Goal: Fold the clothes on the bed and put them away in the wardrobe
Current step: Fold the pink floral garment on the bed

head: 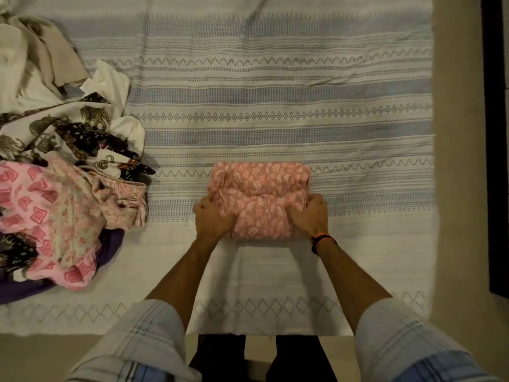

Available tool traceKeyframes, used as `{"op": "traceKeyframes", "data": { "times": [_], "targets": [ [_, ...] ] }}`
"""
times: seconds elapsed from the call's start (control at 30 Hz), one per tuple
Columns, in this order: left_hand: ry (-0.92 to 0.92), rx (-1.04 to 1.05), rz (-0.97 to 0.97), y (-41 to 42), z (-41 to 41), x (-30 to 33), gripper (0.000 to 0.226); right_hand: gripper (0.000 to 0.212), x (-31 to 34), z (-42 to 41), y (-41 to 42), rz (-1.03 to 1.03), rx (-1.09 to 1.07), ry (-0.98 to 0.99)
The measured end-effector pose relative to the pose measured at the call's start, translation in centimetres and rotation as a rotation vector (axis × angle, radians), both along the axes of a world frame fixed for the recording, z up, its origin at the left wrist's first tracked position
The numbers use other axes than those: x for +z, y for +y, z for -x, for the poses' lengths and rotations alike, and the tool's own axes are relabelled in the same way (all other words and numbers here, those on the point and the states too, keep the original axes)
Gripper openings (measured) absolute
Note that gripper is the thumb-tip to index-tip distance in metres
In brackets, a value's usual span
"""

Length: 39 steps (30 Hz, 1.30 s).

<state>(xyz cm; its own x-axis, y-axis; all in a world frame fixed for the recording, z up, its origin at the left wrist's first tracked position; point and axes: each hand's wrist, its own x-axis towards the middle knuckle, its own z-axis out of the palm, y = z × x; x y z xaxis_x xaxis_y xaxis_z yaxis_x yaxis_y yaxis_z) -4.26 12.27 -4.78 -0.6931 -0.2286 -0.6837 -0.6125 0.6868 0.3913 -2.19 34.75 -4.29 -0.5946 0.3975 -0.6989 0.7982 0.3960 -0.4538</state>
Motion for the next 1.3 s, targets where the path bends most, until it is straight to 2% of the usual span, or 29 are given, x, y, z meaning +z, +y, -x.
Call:
{"op": "traceKeyframes", "data": {
  "times": [0.1,0.2,0.3,0.47,0.7,0.87,0.97,1.17,1.3],
  "targets": [
    [-0.024,0.149,-0.18,-0.1,0.0,-0.8,0.093,0.075,-0.3,0.0,-0.4,0.146,-0.067,-0.037],
    [-0.073,0.209,-0.333,0.5,0.0,-1.0,0.087,0.074,-0.6,0.0,-0.8,0.157,-0.041,-0.019],
    [-0.063,0.225,-0.409,1.2,-0.2,-0.9,0.075,0.055,-0.3,-0.1,-1.0,0.199,-0.044,0.023],
    [-0.03,0.222,-0.442,2.1,-0.7,0.6,0.075,0.04,1.3,-0.8,-0.3,0.219,-0.046,0.137],
    [-0.023,0.154,-0.457,5.6,-1.7,4.9,0.074,0.041,5.6,-2.6,3.0,0.224,-0.079,0.217],
    [-0.036,0.086,-0.506,12.1,-2.9,7.3,0.085,0.051,7.8,-4.9,9.3,0.149,-0.129,0.206],
    [-0.045,0.032,-0.532,17.1,-4.0,8.0,0.083,0.057,8.6,-6.5,14.1,0.105,-0.166,0.202],
    [-0.077,-0.025,-0.547,25.7,-6.0,7.2,0.073,0.053,8.5,-9.2,22.3,0.033,-0.228,0.19],
    [-0.116,-0.027,-0.563,29.9,-6.9,6.8,0.078,0.053,7.5,-10.4,26.3,-0.006,-0.25,0.165]
  ]
}}
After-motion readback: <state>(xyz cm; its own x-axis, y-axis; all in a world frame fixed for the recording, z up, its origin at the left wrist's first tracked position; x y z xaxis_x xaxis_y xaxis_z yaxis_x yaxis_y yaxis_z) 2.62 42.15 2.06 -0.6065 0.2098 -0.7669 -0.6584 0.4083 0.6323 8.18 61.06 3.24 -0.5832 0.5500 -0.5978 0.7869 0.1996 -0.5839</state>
